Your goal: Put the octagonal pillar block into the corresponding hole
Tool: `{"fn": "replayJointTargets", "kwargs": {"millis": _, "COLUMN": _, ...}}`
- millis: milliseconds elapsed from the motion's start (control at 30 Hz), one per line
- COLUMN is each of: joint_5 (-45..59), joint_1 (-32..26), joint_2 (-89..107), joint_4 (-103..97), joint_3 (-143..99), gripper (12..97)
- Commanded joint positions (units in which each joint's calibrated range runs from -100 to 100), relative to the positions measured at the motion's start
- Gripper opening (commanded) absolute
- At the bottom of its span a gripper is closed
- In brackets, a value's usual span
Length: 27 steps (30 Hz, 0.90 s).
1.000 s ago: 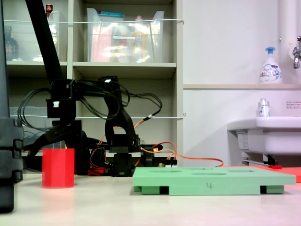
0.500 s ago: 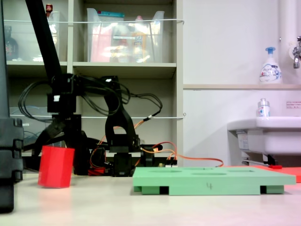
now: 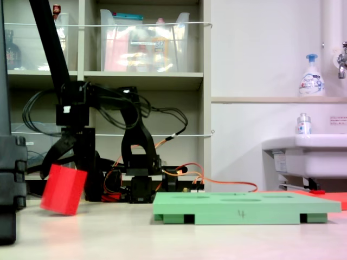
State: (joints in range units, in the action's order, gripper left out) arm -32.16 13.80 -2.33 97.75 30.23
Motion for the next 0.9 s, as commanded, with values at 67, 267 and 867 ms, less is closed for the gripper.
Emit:
{"fn": "replayJointTargets", "kwargs": {"millis": 67, "joint_5": -1.2, "joint_1": -1.1, "joint_2": 10.4, "joint_4": 2.3, "joint_3": 0.9, "gripper": 38.7}}
{"fn": "replayJointTargets", "kwargs": {"millis": 267, "joint_5": -3.4, "joint_1": -3.6, "joint_2": 17.3, "joint_4": 2.3, "joint_3": 0.9, "gripper": 38.5}}
{"fn": "replayJointTargets", "kwargs": {"millis": 867, "joint_5": -21.5, "joint_1": -21.5, "joint_2": 22.0, "joint_4": 2.3, "joint_3": 1.1, "gripper": 38.5}}
